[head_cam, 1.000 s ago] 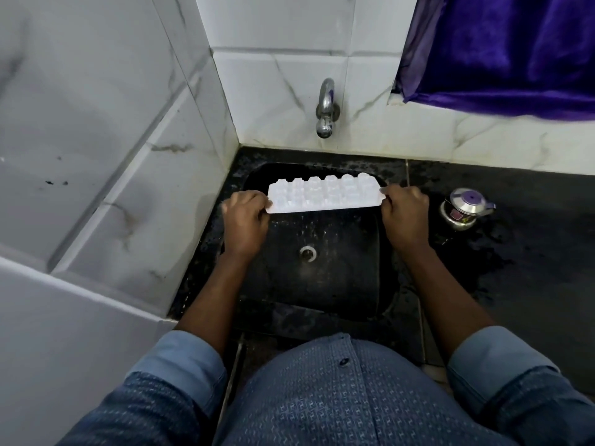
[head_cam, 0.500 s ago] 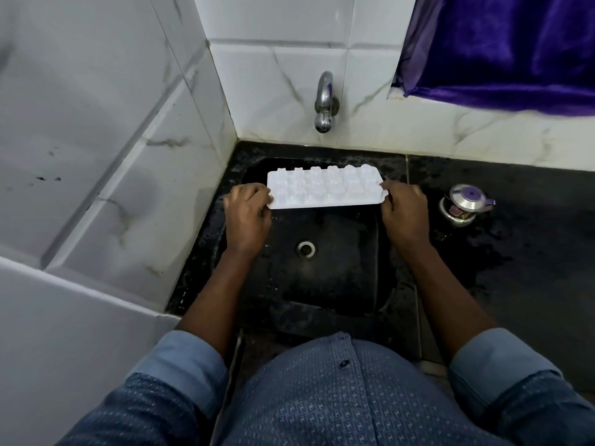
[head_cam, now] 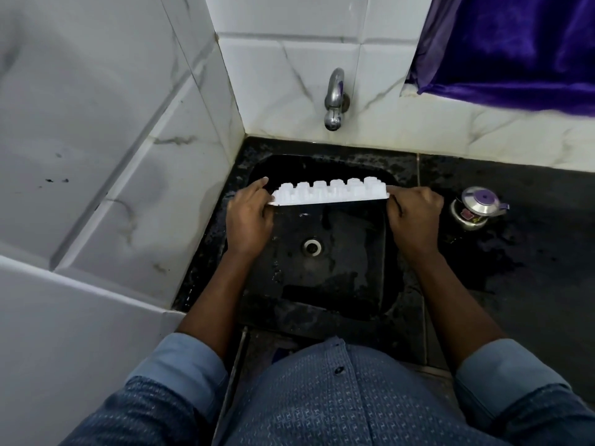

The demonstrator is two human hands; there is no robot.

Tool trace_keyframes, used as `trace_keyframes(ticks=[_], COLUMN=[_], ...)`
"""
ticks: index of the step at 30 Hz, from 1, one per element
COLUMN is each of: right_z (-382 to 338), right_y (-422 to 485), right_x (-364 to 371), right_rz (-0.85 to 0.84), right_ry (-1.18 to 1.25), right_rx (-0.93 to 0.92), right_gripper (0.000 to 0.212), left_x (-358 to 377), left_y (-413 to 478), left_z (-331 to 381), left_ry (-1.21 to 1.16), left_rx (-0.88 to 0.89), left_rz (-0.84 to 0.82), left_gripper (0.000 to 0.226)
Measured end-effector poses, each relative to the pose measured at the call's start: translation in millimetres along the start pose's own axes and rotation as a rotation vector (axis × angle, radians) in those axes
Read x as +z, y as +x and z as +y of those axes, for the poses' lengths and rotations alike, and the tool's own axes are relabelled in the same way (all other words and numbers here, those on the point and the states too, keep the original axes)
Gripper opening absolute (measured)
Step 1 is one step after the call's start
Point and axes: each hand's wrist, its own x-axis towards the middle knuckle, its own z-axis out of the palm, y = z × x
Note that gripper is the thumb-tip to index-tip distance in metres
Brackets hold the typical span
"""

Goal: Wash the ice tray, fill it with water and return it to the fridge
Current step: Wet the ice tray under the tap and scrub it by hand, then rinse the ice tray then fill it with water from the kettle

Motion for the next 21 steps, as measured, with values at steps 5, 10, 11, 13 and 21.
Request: trace_keyframes(ticks=[5,10,11,13,21], right_z=[1.2,8.8,9.3,10.7,-1.1], right_y=[9.0,15.4,16.0,19.2,51.8], right_x=[-2.3,-4.5,-5.1,-4.3,10.8], right_rz=[-0.006,-0.053,-0.055,-0.136,-0.535], right_ry=[0.001,-0.040,-0.054,-0.062,0.333], right_rx=[-0.028,-0.020,-0.016,-0.003,0.277], right_gripper=[0.023,0.022,0.022,0.018,0.015], left_x=[-1.2,1.4,3.5,7.1,19.8], left_y=[7.8,10.7,11.9,15.1,38.3], left_z=[-0.5,2.3,0.0,-3.0,-0.2], left_ry=[0.008,-0.100,-0.150,-0.292,-0.956], left_rx=[-0.011,-0.102,-0.138,-0.272,-0.778], left_rz=[-0.045,-0.040,-0.066,-0.111,-0.179], left_gripper=[0.018,0.022,0.019,0.015,0.018])
